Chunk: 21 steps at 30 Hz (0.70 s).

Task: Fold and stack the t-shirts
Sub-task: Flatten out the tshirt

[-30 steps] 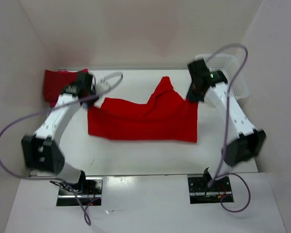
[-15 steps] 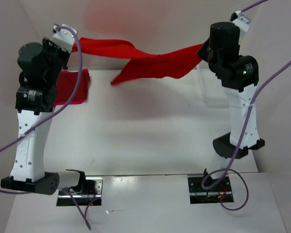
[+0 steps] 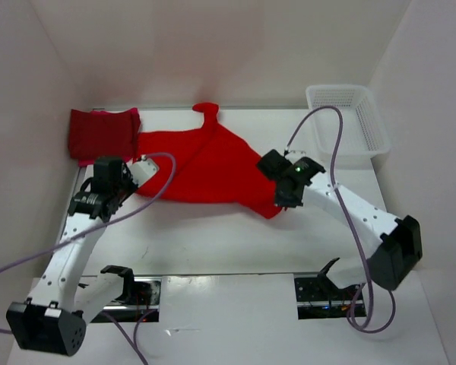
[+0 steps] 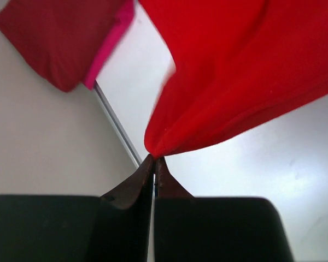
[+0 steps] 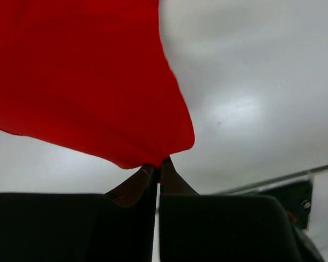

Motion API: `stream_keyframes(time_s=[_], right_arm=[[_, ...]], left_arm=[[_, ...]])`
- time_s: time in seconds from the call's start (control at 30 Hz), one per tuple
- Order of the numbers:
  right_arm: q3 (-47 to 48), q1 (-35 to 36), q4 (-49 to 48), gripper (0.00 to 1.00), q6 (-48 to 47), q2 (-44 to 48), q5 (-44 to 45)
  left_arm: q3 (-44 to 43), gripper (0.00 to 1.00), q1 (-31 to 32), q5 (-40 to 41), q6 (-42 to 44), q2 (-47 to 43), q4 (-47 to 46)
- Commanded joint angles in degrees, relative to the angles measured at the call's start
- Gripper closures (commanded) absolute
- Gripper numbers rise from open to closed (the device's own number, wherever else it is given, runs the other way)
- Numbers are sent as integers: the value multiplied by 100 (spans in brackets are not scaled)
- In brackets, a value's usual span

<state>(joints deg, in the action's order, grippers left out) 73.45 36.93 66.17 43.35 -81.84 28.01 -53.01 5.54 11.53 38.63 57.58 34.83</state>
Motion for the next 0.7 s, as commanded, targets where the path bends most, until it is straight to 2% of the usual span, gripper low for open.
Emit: stream_keyframes(time_s=[0.0, 0.07, 0.17, 0.33, 0.47, 0.67], right_arm=[[-567, 341, 1, 100, 744, 739, -629], [-1119, 500, -323, 100, 876, 740, -1077], [-1578, 500, -544, 100, 990, 679, -1464], [-1632, 728, -561, 100, 965, 495, -1631], [-1738, 1087, -860, 100, 640, 74, -2342], [-1677, 1913, -299, 100, 639, -1025, -2133]], left_arm=[[553, 100, -44, 25, 539, -537, 568], [1055, 100, 17, -54, 540, -599, 569], [1214, 100, 17, -186, 426, -599, 674], [1557, 100, 17, -248, 495, -546, 903], [1557, 100, 17, -248, 637, -660, 1201], [1776, 100, 17, -54, 1181, -1099, 1447]])
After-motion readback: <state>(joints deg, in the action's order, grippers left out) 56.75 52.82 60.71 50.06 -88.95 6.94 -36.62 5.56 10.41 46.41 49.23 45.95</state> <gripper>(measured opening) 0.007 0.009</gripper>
